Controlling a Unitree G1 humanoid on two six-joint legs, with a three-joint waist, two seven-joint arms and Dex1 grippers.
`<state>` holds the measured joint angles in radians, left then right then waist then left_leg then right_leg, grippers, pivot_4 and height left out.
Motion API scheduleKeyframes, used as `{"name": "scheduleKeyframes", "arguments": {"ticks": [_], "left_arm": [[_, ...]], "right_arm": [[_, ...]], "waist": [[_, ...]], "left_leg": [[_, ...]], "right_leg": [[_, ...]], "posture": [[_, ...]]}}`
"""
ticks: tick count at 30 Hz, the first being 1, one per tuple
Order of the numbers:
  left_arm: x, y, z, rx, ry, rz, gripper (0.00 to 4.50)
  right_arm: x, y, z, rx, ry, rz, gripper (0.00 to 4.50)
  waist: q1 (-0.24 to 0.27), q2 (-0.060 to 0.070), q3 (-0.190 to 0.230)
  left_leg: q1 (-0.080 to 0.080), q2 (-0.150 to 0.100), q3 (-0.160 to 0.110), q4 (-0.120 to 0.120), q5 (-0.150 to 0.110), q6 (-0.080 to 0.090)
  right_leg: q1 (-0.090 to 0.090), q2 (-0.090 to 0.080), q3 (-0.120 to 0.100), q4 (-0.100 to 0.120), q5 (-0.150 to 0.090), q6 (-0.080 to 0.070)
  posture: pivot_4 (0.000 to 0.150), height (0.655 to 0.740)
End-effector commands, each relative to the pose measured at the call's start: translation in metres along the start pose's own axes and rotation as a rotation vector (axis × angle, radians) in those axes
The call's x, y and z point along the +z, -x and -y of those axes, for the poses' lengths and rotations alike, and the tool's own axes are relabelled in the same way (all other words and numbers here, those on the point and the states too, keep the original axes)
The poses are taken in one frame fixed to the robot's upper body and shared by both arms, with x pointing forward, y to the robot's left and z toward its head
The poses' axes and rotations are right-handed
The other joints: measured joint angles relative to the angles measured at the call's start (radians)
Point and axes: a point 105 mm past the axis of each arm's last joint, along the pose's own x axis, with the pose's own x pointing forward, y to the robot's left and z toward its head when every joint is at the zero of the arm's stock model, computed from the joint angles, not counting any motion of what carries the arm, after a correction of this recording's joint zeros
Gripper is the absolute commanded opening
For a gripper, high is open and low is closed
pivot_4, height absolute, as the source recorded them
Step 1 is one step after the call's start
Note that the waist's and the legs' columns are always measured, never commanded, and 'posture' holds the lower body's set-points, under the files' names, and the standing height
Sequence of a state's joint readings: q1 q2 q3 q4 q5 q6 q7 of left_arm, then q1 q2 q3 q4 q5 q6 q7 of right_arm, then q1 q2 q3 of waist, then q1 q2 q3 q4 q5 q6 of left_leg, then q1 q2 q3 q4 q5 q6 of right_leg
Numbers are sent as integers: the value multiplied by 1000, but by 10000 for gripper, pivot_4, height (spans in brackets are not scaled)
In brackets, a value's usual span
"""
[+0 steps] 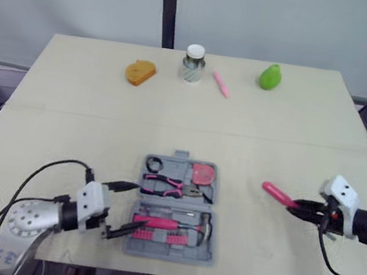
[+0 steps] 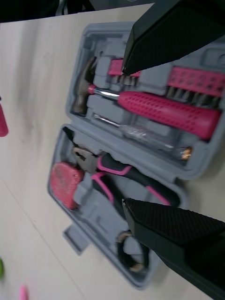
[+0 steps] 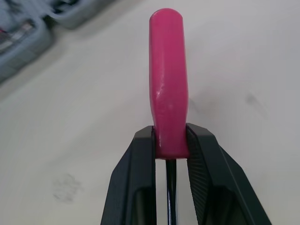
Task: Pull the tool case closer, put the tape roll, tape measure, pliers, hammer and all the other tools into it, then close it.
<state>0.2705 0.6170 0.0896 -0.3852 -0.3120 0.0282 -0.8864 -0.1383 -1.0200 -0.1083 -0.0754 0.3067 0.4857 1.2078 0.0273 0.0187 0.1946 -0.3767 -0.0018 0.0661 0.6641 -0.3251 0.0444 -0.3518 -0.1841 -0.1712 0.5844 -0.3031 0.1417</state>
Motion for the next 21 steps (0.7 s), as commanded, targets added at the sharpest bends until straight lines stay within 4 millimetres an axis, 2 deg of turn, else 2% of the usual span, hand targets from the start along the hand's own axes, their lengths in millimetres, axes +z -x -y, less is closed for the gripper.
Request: {"name": "scheduleKeyframes", "arguments": {"ticks": [1,5,13,21], "left_arm": [[3,21,10,12,-19,-11,45000],[-8,41,25,5,9,-76,45000],[-13,64,37,-7,41,-127,45000],[-9,73,42,-11,62,-136,45000]], "right_arm": [[38,-17,-42,172,96,-40,3856],[65,-34,-76,286,208,-88,3856],[111,-58,-116,364,323,-62,3856],[121,-76,-158,433,355,-86,3856]], "waist": [[-1,0,0],[0,-1,0],[-4,-3,0],[-6,-6,-2]], "left_leg": [[-2,0,0,0,-1,0],[-12,0,-1,2,-1,0],[-14,-1,0,3,-2,1],[-15,-1,1,3,-2,2]], "right_leg": [[-3,0,3,0,0,0],[-10,1,4,2,0,0],[-14,2,2,1,0,0],[-16,2,2,5,0,0]], "posture": [[1500,7400],[1500,7400],[1500,7400],[1500,7400]]}}
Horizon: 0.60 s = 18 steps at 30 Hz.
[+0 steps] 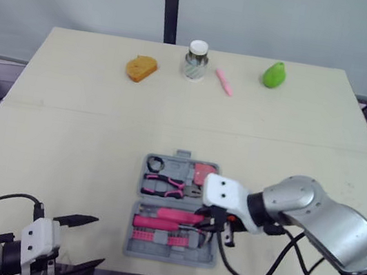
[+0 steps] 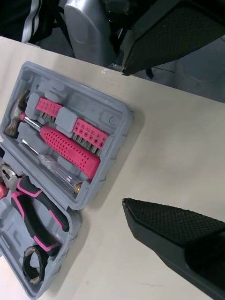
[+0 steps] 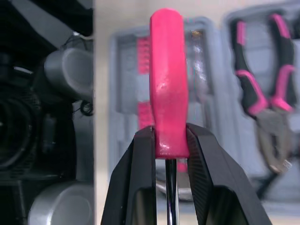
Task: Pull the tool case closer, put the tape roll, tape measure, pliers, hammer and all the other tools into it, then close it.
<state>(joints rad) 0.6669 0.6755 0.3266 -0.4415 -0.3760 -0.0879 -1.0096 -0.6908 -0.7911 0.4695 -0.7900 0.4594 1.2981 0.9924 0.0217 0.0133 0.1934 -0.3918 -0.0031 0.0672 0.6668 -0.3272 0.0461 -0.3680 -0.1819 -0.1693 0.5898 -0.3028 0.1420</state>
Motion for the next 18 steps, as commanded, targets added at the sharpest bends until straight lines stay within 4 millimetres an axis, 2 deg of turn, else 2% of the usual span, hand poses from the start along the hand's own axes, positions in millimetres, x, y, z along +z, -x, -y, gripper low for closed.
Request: {"name": "scheduleKeyframes", "arguments": {"ticks": [1,8,18], "left_arm": [[10,5,4,-13,-18,19,45000],[12,12,7,-19,0,5,45000],[15,14,4,-23,16,11,45000]], "right_arm": [[7,-12,-13,15,10,-13,3856],[14,-34,-23,35,1,-49,3856],[13,-64,-23,8,-17,-99,3856]], "waist": [[-1,-1,-1],[-6,-2,-1],[-26,-3,-2]], "left_leg": [[0,0,0,0,0,0],[0,0,1,1,0,0],[0,0,5,1,1,0]], "right_leg": [[0,0,0,0,0,0],[-1,0,2,2,0,0],[-5,1,5,6,0,0]], "posture": [[1500,7400],[1500,7400],[1500,7400]]}}
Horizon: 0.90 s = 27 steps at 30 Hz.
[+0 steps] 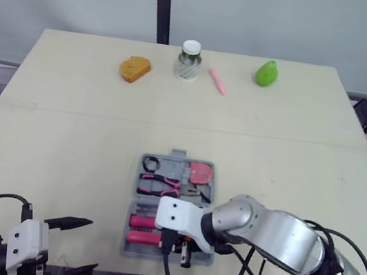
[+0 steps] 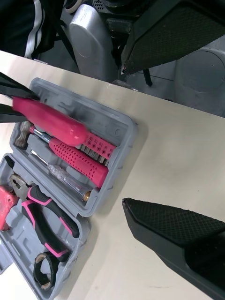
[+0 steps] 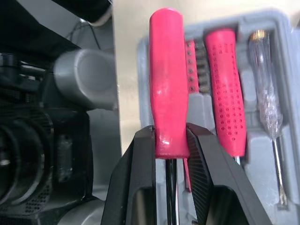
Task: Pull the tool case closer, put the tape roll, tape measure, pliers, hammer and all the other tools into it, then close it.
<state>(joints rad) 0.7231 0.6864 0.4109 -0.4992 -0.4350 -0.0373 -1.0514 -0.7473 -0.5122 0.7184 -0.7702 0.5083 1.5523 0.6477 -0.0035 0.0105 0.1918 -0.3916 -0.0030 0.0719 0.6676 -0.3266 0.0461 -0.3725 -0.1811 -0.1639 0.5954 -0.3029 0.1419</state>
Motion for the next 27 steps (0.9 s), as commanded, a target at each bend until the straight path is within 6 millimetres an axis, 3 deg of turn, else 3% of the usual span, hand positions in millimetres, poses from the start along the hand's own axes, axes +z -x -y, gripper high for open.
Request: {"name": "scheduleKeyframes", "arguments": {"ticks": [1,12,27], "left_arm": [[6,0,1,-17,-3,21,45000],[0,0,9,-48,-15,23,45000],[-7,2,13,-32,-2,16,45000]], "right_arm": [[6,-7,-3,-9,24,4,3856],[12,-21,-12,0,28,3,3856],[0,-33,-16,-3,29,-36,3856]], "waist": [[-1,0,0],[-4,-1,0],[-5,-1,-1]], "left_leg": [[0,0,0,0,0,0],[1,1,4,0,0,0],[1,1,4,0,0,0]], "right_leg": [[0,0,0,0,0,0],[-3,1,4,2,0,0],[-3,1,4,2,0,0]], "posture": [[1500,7400],[1500,7400],[1500,7400]]}}
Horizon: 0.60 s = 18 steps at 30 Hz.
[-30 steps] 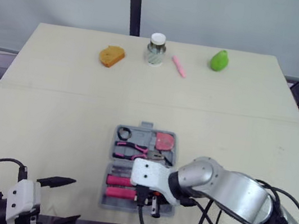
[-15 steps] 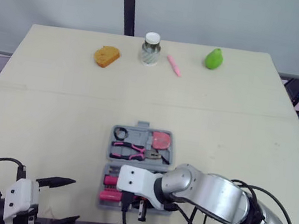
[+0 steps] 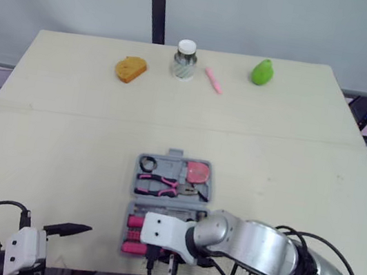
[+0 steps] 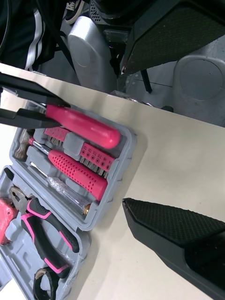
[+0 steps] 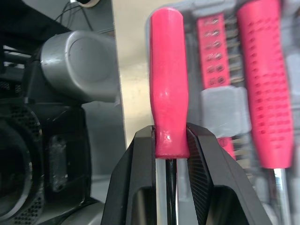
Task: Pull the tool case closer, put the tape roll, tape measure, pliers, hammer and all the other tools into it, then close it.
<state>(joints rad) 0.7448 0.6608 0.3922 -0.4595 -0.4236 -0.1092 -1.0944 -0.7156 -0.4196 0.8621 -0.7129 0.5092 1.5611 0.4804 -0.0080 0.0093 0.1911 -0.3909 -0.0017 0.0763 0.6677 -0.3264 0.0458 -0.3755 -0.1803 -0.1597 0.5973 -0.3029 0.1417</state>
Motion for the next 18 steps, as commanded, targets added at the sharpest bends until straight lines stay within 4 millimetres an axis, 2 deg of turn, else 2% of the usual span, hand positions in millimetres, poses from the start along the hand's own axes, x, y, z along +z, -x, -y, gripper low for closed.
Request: {"name": "scheduleKeyframes", "arguments": {"ticks": [1,18], "left_arm": [[0,1,3,-2,-5,2,45000],[-3,0,6,-1,-1,2,45000]], "right_arm": [[4,-2,-3,-3,23,21,3856],[2,-9,-2,-6,14,20,3856]], "waist": [[0,0,0],[0,0,0]], "left_leg": [[0,0,0,0,0,0],[0,0,0,0,0,0]], "right_leg": [[0,0,0,0,0,0],[0,0,0,0,0,0]], "posture": [[1500,7400],[1500,7400]]}}
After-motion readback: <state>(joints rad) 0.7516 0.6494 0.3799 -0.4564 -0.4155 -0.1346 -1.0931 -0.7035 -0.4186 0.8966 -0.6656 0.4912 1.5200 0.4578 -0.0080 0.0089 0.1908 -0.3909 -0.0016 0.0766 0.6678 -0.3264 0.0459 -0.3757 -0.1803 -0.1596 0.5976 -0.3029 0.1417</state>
